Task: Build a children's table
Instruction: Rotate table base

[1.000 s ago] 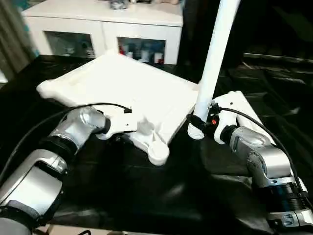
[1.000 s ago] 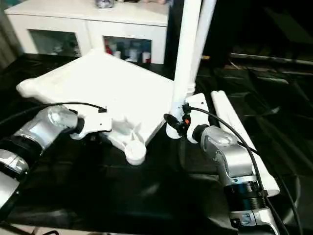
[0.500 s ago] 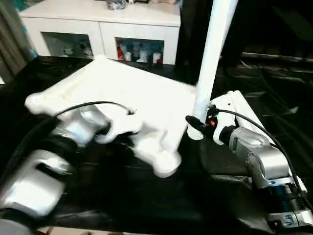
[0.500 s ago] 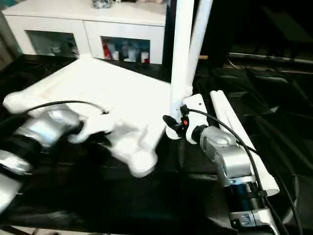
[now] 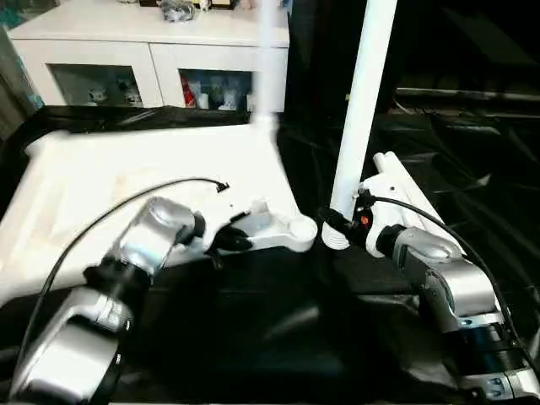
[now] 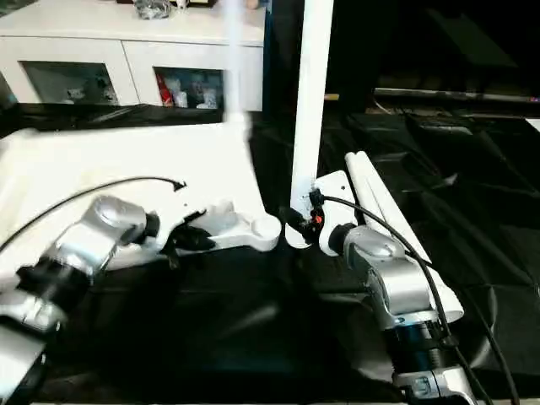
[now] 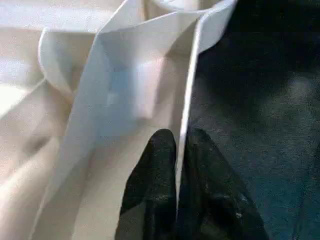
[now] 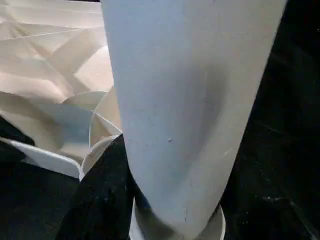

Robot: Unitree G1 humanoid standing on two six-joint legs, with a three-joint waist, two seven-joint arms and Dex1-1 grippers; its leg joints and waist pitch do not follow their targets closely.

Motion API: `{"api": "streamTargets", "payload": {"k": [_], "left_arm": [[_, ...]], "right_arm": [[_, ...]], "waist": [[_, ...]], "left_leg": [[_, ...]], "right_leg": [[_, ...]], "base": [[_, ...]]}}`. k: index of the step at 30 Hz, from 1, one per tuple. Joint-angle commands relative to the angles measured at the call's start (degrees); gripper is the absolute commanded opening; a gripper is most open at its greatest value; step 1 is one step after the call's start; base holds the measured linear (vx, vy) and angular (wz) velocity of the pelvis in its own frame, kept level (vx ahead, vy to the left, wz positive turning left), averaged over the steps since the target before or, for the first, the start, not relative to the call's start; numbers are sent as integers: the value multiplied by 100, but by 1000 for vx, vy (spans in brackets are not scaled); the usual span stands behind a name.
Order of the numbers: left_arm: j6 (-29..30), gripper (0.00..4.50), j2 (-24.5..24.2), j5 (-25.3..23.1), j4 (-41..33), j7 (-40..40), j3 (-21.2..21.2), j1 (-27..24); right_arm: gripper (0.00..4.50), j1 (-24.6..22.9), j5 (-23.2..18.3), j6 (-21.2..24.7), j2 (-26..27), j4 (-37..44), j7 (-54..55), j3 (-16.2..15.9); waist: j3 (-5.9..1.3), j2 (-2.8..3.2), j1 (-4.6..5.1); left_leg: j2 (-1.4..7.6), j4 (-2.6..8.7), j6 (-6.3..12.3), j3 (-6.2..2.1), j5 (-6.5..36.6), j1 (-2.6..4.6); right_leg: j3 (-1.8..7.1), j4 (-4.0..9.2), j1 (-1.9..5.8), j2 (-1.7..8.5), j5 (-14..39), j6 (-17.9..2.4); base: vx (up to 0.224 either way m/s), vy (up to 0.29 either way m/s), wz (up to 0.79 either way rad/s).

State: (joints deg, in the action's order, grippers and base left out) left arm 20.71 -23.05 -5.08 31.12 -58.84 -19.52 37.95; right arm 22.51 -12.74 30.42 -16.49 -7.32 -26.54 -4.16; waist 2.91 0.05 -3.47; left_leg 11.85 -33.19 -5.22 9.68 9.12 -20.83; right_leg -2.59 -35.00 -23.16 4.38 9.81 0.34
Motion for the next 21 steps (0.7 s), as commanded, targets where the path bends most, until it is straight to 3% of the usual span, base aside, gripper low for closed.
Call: {"api": "streamTargets", "payload": {"k": [1, 2, 9, 12, 15, 16, 18, 20, 21], "left_arm": [[-80, 18, -31, -26, 51, 75, -103, -215], [-61, 11, -19, -57, -99, 136, -63, -293], [-287, 0, 32, 95, -359, 84, 66, -408], [-485, 0, 211, 445, -382, 85, 340, -473], [-594, 0, 206, 491, -391, 42, 348, -576], [-707, 0, 188, 497, -388, 18, 345, -648], [-779, 0, 176, 490, -381, 14, 343, -708], [-895, 0, 126, 387, -412, -56, 258, -741], [-985, 0, 101, 306, -428, -49, 201, -733]], "right_arm": [[189, 36, 26, -30, -3, 116, 8, 28], [189, 35, 30, -32, -3, 115, -2, 25], [189, 71, 43, -49, -6, 79, -56, -4], [189, 131, -127, -113, 79, 113, -155, 81], [189, 221, -295, -2, 177, 151, -119, 215], [189, 270, -351, -17, 203, 149, -167, 236], [189, 310, -380, -50, 209, 148, -223, 238], [189, 355, -459, -20, 237, 185, -234, 306], [189, 371, -520, 10, 257, 223, -237, 358]], "waist": [[-355, -19, -50], [-351, -50, -43], [-353, -37, -50], [-364, -27, -54], [-383, -40, -48], [-385, -85, -41], [-384, -107, -26], [-373, -101, -36], [-372, -48, -51]], "left_leg": [[40, 378, -59, -2, 1822, 68], [46, 388, -58, 1, 1806, 44], [36, 390, -57, 6, 1691, 23], [38, 382, -47, 10, 1635, 23], [40, 378, -21, 12, 1463, -8], [38, 370, 16, 19, 1378, -17], [40, 367, 54, 33, 1311, -10], [42, 365, 99, 39, 1307, 0], [48, 365, 91, 37, 1314, 14]], "right_leg": [[167, 527, 217, 265, 2213, -894], [169, 518, 229, 262, 2149, -889], [176, 503, 231, 267, 2041, -849], [179, 496, 228, 269, 1953, -868], [180, 449, 249, 261, 1604, -937], [181, 432, 258, 260, 1476, -962], [182, 432, 253, 258, 1439, -961], [191, 441, 244, 273, 1576, -929], [198, 451, 226, 272, 1608, -907]], "base": [[0, 0, 0], [0, 0, 0], [0, 0, 0], [0, 0, 0], [0, 0, 0], [0, 0, 0], [0, 0, 0], [0, 0, 0], [0, 0, 0]]}}
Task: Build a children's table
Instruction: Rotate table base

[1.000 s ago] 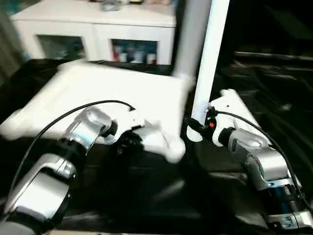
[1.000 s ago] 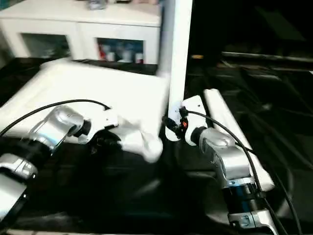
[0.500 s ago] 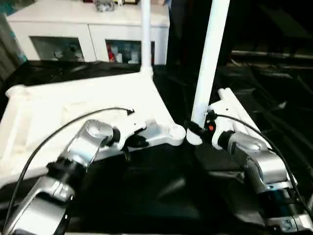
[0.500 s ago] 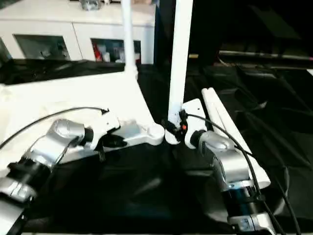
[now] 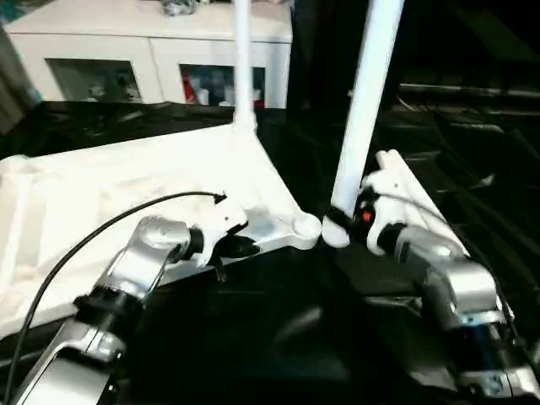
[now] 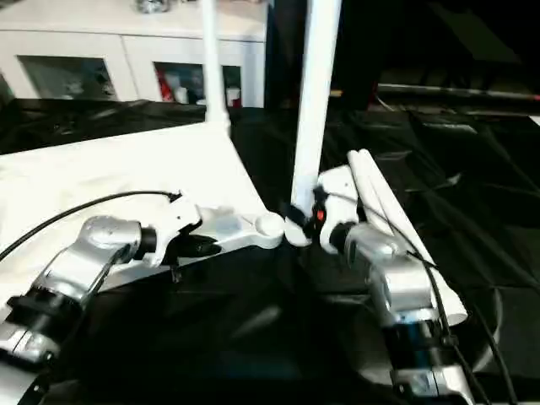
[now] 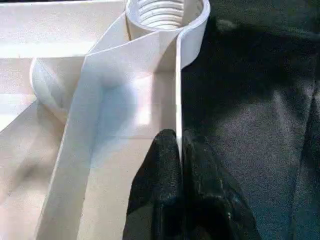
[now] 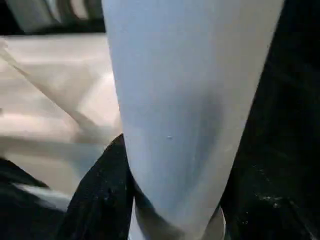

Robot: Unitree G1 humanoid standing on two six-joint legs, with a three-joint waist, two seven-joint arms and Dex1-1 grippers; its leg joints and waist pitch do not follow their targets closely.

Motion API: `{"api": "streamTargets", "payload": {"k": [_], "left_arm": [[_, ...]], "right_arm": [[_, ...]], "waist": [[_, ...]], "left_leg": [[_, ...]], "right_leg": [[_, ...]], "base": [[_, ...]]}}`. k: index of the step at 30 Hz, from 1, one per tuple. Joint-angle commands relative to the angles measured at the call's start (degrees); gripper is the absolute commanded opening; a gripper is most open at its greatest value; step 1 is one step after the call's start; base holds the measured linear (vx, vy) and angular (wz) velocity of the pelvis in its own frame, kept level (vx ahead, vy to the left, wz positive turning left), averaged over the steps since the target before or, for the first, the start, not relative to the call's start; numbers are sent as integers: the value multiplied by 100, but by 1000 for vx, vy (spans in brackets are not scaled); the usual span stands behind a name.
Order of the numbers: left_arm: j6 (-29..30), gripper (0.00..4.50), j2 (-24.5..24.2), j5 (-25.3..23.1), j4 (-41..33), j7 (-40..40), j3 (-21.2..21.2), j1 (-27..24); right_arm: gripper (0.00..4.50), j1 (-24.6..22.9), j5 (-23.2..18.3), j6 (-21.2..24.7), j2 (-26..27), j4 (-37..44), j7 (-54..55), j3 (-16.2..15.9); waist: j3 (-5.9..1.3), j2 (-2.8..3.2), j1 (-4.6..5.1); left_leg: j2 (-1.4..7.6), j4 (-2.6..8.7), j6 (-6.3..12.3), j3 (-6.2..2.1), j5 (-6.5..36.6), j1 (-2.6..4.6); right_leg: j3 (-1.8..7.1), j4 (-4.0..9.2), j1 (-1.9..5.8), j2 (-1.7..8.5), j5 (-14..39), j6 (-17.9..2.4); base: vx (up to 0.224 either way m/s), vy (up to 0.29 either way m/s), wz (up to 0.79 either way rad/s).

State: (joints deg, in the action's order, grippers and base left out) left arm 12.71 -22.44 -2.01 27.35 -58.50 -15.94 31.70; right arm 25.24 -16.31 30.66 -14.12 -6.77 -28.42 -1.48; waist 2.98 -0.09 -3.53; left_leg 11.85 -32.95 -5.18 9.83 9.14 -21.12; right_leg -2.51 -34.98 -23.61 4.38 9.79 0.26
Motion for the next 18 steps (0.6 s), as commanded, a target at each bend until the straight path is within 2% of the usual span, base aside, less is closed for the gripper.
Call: {"api": "streamTargets", "payload": {"k": [1, 2, 3, 4, 5, 7, 8, 10, 11, 12, 13, 14, 15, 16, 17, 18], "left_arm": [[-226, 29, 34, -51, -76, -71, -197, -97], [-131, 58, 35, -41, -177, -85, -201, -62], [-26, 58, 50, -15, -257, -97, -199, -15], [112, 58, 59, 1, -267, -144, -206, 98], [125, 61, 33, -13, -296, -214, -233, 158], [94, 92, -5, -43, -310, -266, -261, 190], [166, 99, -16, 23, -336, -393, -250, 240], [222, 99, -14, 106, -404, -448, -212, 219], [214, 99, -37, 119, -419, -461, -202, 215], [218, 99, -63, 128, -454, -465, -193, 203], [215, 99, -67, 122, -442, -456, -191, 206], [127, 99, -52, 83, -271, -418, -192, 252], [80, 99, -34, 66, -184, -399, -198, 269], [60, 99, -7, 39, -153, -326, -205, 237], [114, 99, 26, 49, -204, -266, -188, 226], [179, 99, 57, 119, -203, -310, -159, 231]], "right_arm": [[189, 107, -209, 13, 20, 198, -61, 134], [189, 105, -255, 76, -13, 322, -91, 155], [189, 122, -281, 139, -61, 403, -126, 180], [189, 175, -368, 198, -82, 457, -179, 245], [189, 192, -427, 248, -70, 523, -174, 308], [189, 191, -452, 271, -47, 578, -153, 348], [189, 196, -498, 306, -60, 616, -157, 393], [189, 132, -556, 329, -78, 681, -149, 403], [189, 82, -555, 345, -92, 725, -148, 368], [189, 37, -552, 379, -109, 791, -143, 337], [189, 26, -550, 385, -113, 804, -147, 326], [189, 5, -535, 359, -110, 760, -202, 285], [189, 5, -530, 334, -99, 714, -228, 276], [189, -41, -481, 320, -84, 701, -206, 238], [189, -34, -354, 371, -121, 735, -145, 137], [189, -28, -384, 395, -113, 751, -173, 131]], "waist": [[-380, -11, -48], [-380, 41, -43], [-394, 65, -59], [-400, 51, -76], [-400, 101, -102], [-401, 66, -121], [-397, 107, -128], [-401, 76, -144], [-399, 15, -134], [-399, -7, -140], [-395, 34, -149], [-395, -8, -140], [-393, -108, -161], [-379, 27, -161], [-380, -56, -138], [-391, -43, -155]], "left_leg": [[54, 345, 69, 22, 1320, 49], [61, 356, 9, 19, 1369, 55], [63, 347, -13, 16, 1351, 69], [63, 339, -15, 26, 1292, 75], [53, 335, -28, 24, 1271, 66], [46, 339, -51, 26, 1300, 62], [43, 345, -84, 24, 1357, 70], [40, 341, -109, 22, 1323, 62], [47, 345, -98, 28, 1304, 55], [46, 345, -85, 25, 1271, 50], [47, 344, -76, 24, 1246, 49], [46, 342, -64, 32, 1242, 47], [39, 343, -10, 30, 1147, 26], [46, 345, -39, 37, 1255, 52], [49, 347, -48, 40, 1288, 46], [51, 354, -81, 25, 1249, 47]], "right_leg": [[193, 447, 268, 270, 1588, -903], [192, 453, 269, 250, 1487, -923], [193, 427, 271, 246, 1358, -957], [198, 407, 270, 234, 1134, -1017], [199, 391, 278, 237, 1039, -1073], [195, 392, 295, 233, 1027, -1067], [193, 409, 287, 231, 1055, -1060], [193, 390, 304, 241, 1025, -1083], [192, 398, 310, 237, 1024, -1086], [189, 382, 317, 240, 1033, -1084], [193, 386, 309, 248, 1081, -1061], [193, 396, 309, 245, 1110, -1041], [190, 371, 330, 262, 1230, -993], [198, 437, 272, 264, 1382, -947], [193, 435, 286, 252, 1408, -930], [190, 410, 299, 260, 1412, -917]], "base": [[0, 0, 0], [0, 0, 0], [0, 0, 0], [0, 0, 0], [0, 0, 0], [0, 0, 0], [0, 0, 0], [0, 0, 0], [0, 0, 0], [0, 0, 0], [0, 0, 0], [0, 0, 0], [0, 0, 0], [0, 0, 0], [0, 0, 0], [0, 0, 0]]}}
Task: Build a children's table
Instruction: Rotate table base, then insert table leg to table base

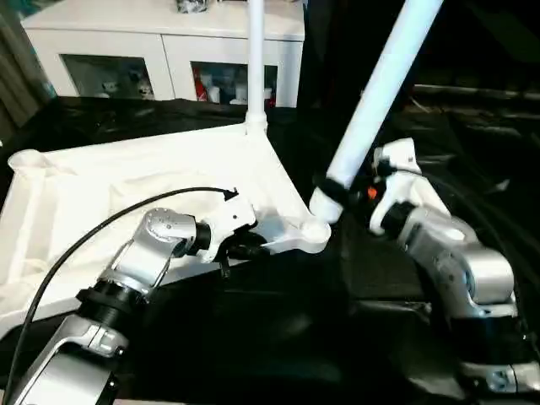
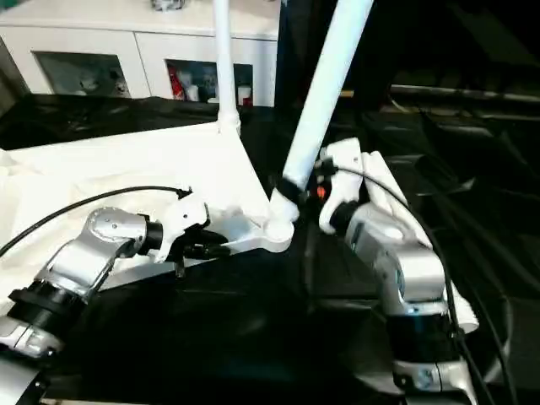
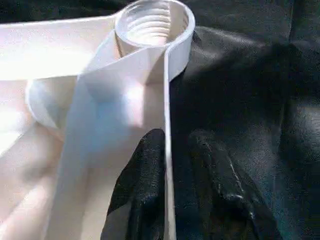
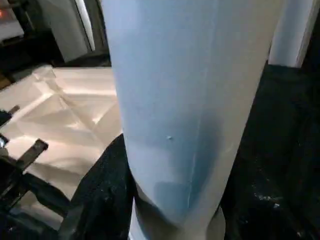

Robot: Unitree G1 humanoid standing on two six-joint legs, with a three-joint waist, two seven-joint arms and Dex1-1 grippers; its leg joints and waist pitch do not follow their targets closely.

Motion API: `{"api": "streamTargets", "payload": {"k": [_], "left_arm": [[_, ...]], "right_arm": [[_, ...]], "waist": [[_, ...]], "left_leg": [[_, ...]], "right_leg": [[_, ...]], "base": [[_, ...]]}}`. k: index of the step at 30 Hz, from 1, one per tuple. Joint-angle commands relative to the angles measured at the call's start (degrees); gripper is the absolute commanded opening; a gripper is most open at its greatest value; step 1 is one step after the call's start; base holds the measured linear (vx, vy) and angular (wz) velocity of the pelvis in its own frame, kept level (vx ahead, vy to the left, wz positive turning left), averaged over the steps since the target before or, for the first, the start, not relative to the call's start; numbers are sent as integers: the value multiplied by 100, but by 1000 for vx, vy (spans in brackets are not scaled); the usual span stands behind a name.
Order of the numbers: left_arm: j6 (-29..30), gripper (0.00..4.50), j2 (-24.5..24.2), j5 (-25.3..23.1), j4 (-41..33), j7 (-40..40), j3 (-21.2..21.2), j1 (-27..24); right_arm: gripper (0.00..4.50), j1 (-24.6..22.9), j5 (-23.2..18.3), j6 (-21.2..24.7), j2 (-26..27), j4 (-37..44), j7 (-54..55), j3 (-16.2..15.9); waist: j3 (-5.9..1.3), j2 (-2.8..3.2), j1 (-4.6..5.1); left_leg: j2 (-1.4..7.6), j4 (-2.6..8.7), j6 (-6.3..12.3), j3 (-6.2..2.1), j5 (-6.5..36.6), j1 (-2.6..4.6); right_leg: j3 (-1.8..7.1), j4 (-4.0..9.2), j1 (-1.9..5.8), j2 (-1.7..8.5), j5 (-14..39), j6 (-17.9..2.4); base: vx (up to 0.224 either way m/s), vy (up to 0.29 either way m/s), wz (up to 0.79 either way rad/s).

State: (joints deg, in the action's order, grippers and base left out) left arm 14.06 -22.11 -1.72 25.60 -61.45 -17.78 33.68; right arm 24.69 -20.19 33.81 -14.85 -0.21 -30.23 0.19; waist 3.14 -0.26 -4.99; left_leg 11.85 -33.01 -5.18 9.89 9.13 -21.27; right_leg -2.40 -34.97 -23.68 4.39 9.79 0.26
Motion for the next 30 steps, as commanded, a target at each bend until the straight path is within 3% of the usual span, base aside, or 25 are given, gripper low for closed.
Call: {"api": "streamTargets", "payload": {"k": [1, 4, 8, 11, 16, 17, 20, 21, 22, 24, 25, 28, 29, 30], "left_arm": [[125, 99, 63, 177, -26, -70, 62, 40], [-223, 99, 87, -80, 393, 131, -23, 86], [-196, 99, 154, -61, 507, 275, 33, 133], [-229, 99, 142, -75, 566, 257, 24, 147], [-228, 99, 134, -61, 749, 180, 33, 234], [-228, 81, 134, -61, 749, 180, 33, 234], [-136, 63, 106, -47, 779, 2, -38, 274], [-80, 59, 102, -37, 773, -35, -47, 278], [-75, 59, 93, -41, 772, -69, -63, 285], [-34, 32, 95, -34, 784, -85, -66, 301], [-33, 26, 98, -30, 812, -95, -66, 317], [-26, 8, 88, -5, 857, -154, -57, 329], [-47, 8, 67, -7, 856, -195, -61, 324], [-28, 8, 51, 15, 838, -264, -66, 310]], "right_arm": [[189, 36, -34, 111, -30, 114, -28, -43], [189, -39, -11, 60, 73, 98, 2, -113], [189, -43, -31, 25, 147, 79, -14, -152], [189, -18, -15, -14, 152, 7, -23, -161], [189, -16, 13, -55, 161, -48, -32, -152], [189, -16, 13, -55, 161, -48, -32, -152], [189, -58, 40, -91, 142, -47, -25, -163], [189, -61, 42, -96, 137, -46, -24, -163], [189, -62, 46, -103, 131, -46, -22, -162], [189, -61, 52, -114, 121, -49, -13, -147], [189, -56, 59, -115, 118, -57, 4, -134], [189, -23, 85, -22, 135, -118, 116, -100], [189, 8, 133, -43, 134, -181, 135, -122], [189, 31, 180, -92, 107, -243, 89, -175]], "waist": [[-398, -31, 3], [-402, -105, -21], [-398, -68, -26], [-389, -98, -28], [-384, -47, -31], [-385, -58, -31], [-393, -12, -33], [-390, -26, -26], [-396, 21, -34], [-405, -11, -29], [-406, 57, -34], [-412, 31, -24], [-412, 63, -16], [-412, 41, -12]], "left_leg": [[45, 355, -77, 25, 1266, 58], [47, 352, -13, 30, 1210, 55], [59, 357, -36, 24, 1221, 65], [54, 366, -58, 19, 1273, 53], [47, 371, -106, 13, 1400, 71], [49, 371, -111, 12, 1402, 68], [51, 375, -144, 1, 1418, 71], [49, 374, -141, 7, 1428, 70], [49, 371, -150, 0, 1416, 76], [46, 367, -139, 5, 1378, 70], [47, 366, -153, -4, 1359, 72], [40, 364, -164, -2, 1361, 69], [38, 361, -179, 0, 1383, 73], [36, 359, -179, 1, 1385, 70]], "right_leg": [[185, 412, 300, 260, 1411, -923], [187, 430, 290, 272, 1511, -847], [185, 412, 277, 272, 1402, -894], [186, 426, 293, 283, 1527, -841], [184, 452, 274, 277, 1708, -793], [186, 452, 276, 279, 1692, -796], [184, 437, 281, 278, 1589, -845], [186, 447, 279, 277, 1581, -848], [185, 428, 281, 276, 1516, -883], [184, 423, 295, 267, 1380, -919], [182, 403, 296, 269, 1288, -956], [177, 401, 310, 256, 1142, -1014], [177, 406, 303, 251, 1088, -1038], [176, 401, 312, 251, 1076, -1052]], "base": [[0, 0, 0], [0, 0, 0], [0, 0, 0], [0, 0, 0], [0, 0, 0], [0, 0, 0], [0, 0, 0], [0, 0, 0], [0, 0, 0], [0, 0, 0], [0, 0, 0], [0, 0, 0], [0, 0, 0], [0, 0, 0]]}}
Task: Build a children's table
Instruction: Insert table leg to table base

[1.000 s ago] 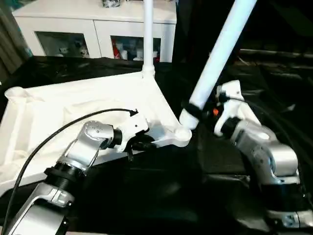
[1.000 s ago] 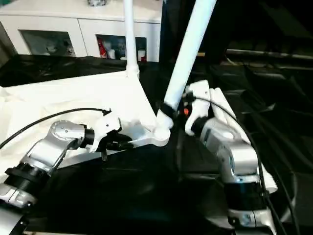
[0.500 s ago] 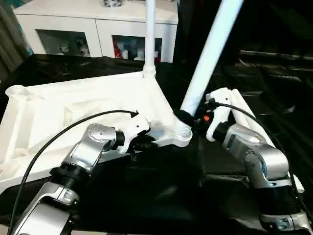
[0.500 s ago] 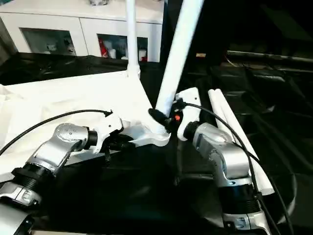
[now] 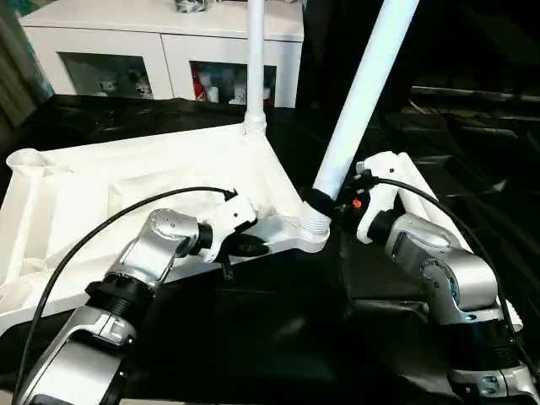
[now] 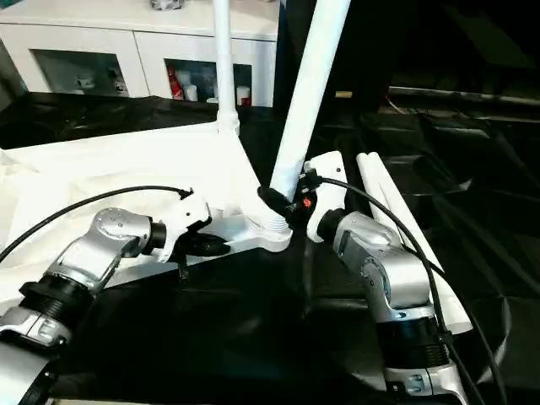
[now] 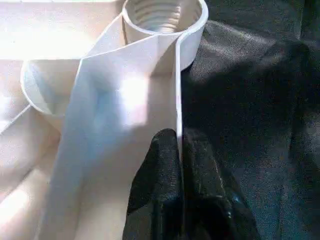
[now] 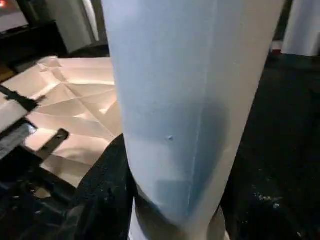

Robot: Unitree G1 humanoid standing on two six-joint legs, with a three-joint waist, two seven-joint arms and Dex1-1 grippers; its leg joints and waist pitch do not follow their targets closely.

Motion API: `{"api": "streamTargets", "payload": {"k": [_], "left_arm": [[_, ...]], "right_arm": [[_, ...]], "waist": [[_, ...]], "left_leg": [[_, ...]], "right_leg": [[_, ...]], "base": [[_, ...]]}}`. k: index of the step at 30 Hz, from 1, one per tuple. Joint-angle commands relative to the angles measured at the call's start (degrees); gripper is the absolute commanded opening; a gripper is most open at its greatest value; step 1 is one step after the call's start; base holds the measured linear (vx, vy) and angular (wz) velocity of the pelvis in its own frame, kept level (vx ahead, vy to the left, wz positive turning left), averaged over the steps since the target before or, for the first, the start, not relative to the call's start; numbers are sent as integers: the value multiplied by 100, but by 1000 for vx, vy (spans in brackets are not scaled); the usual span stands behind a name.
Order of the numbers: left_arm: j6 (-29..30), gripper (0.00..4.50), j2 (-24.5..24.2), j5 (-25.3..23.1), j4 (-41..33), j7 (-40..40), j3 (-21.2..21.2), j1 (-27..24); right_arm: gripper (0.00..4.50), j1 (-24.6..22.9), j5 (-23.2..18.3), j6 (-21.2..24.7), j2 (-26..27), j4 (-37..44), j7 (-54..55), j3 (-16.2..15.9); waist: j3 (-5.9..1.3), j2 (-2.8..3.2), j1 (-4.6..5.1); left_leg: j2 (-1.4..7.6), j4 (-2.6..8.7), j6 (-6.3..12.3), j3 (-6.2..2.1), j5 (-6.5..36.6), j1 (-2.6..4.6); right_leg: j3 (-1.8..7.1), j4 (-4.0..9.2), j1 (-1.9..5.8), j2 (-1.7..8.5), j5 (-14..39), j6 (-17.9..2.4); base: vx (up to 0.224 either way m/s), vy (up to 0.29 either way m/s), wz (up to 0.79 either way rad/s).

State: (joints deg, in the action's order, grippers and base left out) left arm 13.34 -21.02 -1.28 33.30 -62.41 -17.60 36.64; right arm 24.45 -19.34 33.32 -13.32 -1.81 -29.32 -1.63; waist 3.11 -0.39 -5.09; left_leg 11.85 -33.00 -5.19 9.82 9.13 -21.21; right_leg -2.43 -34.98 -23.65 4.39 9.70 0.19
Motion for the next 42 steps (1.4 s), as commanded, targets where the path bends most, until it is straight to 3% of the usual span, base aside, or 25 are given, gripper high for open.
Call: {"api": "streamTargets", "payload": {"k": [1, 2, 5, 9, 14, 17, 21, 25, 30, 42], "left_arm": [[51, 3, -76, -18, 40, -249, -95, -1], [14, 3, -98, -17, -1, -321, -115, -14], [-16, 0, -228, 18, -260, -543, -163, -101], [-68, 0, -496, -34, -661, -721, -264, -240], [65, 0, -700, -73, -1103, -758, -304, -479], [109, 0, -735, -74, -1275, -758, -315, -579], [159, 0, -775, -67, -1420, -741, -349, -612], [191, 0, -794, -79, -1525, -772, -376, -607], [192, 0, -819, -122, -1534, -772, -410, -612], [164, 0, -849, -145, -1528, -734, -438, -652]], "right_arm": [[189, 71, 126, -84, -68, -136, -42, -32], [189, 96, 134, -118, -89, -200, -96, -51], [189, 168, 145, -375, -242, -415, -530, -174], [189, 229, 31, -234, -501, -545, -1089, -320], [189, 226, -176, 163, -765, -467, -1643, -439], [189, 236, -176, 160, -725, -534, -1659, -437], [189, 280, -137, 32, -606, -770, -1666, -442], [189, 358, -54, -111, -489, -1032, -1631, -461], [189, 385, -147, 149, -552, -921, -1778, -555], [189, 288, -124, 296, -842, -729, -2064, -648]], "waist": [[-411, 46, -4], [-412, 19, -1], [-409, 18, -6], [-402, 45, -6], [-400, 20, -7], [-391, 16, -7], [-396, 32, -5], [-410, 35, 4], [-412, 38, -2], [-402, 11, -10]], "left_leg": [[35, 356, -171, 10, 1385, 62], [34, 356, -160, 14, 1366, 61], [50, 354, -129, 15, 1401, 66], [66, 354, -74, 13, 1423, 74], [71, 356, -44, 13, 1420, 73], [70, 354, -45, 21, 1416, 73], [66, 354, -78, 18, 1438, 81], [64, 348, -92, 17, 1379, 71], [56, 343, -51, 22, 1287, 68], [61, 345, -57, 20, 1355, 67]], "right_leg": [[180, 398, 315, 255, 1081, -1068], [179, 403, 321, 254, 1106, -1068], [181, 401, 315, 273, 1189, -1078], [181, 391, 313, 265, 1166, -1113], [179, 388, 324, 266, 1242, -1123], [179, 397, 299, 262, 1318, -1115], [179, 404, 283, 264, 1439, -1084], [178, 382, 295, 260, 1240, -1135], [173, 359, 316, 242, 987, -1191], [175, 393, 305, 260, 1344, -1091]], "base": [[0, 0, 0], [0, 0, 0], [0, 0, 0], [0, 0, 0], [0, 0, 0], [0, 0, 0], [0, 0, 0], [0, 0, 0], [0, 0, 0], [0, 0, 0]]}}
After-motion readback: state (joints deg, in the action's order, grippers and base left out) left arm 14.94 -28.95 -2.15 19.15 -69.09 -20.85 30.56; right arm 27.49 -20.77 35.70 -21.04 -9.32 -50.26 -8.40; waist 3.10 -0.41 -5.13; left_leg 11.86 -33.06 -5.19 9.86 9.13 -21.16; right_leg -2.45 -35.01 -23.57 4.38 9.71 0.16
